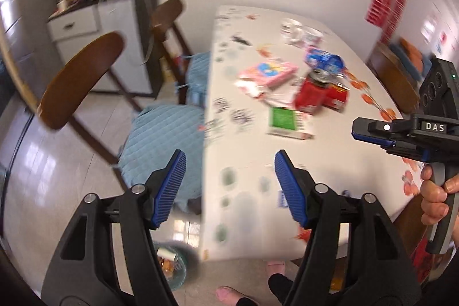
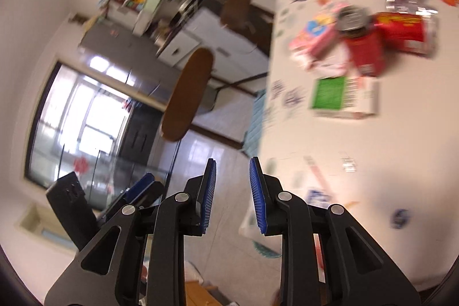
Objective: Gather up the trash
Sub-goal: 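Move both open tools from the bin back over the table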
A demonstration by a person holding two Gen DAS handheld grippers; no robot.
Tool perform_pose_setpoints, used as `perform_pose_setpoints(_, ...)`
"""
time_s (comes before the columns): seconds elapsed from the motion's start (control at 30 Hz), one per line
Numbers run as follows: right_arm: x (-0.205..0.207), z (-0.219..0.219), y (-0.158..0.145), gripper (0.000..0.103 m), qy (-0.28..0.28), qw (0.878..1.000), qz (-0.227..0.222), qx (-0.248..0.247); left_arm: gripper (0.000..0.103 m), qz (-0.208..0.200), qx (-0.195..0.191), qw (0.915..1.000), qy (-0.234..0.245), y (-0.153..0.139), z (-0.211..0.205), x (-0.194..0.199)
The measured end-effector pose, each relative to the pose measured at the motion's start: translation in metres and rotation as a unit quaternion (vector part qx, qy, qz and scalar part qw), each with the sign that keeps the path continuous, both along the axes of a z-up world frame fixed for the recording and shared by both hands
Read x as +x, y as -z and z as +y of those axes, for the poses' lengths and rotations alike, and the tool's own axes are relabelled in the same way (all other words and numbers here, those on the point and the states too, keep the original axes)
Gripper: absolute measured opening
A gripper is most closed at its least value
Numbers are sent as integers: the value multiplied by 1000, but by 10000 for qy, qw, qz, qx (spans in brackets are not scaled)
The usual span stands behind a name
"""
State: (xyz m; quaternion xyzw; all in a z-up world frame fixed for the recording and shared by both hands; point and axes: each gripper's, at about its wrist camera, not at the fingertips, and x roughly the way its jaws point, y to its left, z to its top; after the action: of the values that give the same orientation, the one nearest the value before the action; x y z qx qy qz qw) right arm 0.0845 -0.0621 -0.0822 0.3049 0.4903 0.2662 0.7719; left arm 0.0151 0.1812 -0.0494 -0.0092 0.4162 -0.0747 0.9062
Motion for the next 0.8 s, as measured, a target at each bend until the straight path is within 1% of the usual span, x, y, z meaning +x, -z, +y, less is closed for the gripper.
perform_pose_setpoints(0.03,-1,-13,1,27,99,10000,10,-2,74,-45,-4,9999,125,-4,-14,2)
perform_pose_setpoints(0.07,-6,-23,2,27,169,9999,13,-7,75,-74,6,9997,221,-7,-24,4)
perform_pose_setpoints(0.17,-12,-62,4,28,504,9987,32,-62,76,-155,106,9984,534,-15,-58,10)
perform_pose_setpoints(0.3,-21,-103,9,30,872,9961,71,-91,82,-115,190,9967,783,-15,-90,17)
perform_pose_setpoints(0.4,-28,-126,11,30,1068,9942,69,-137,84,-90,297,9951,941,-14,-115,22)
perform_pose_setpoints(0.5,-36,-150,13,30,1258,9918,92,-179,90,-109,342,9935,1076,-15,-137,22)
perform_pose_setpoints(0.57,-39,-162,15,30,1359,9905,115,-196,92,-117,399,9924,1158,-13,-151,23)
perform_pose_setpoints(0.7,-45,-184,15,30,1487,9883,127,-313,96,-96,377,9917,1229,-12,-170,25)
perform_pose_setpoints(0.8,-47,-193,14,30,1500,9878,99,-416,96,-54,272,9919,1237,-11,-182,28)
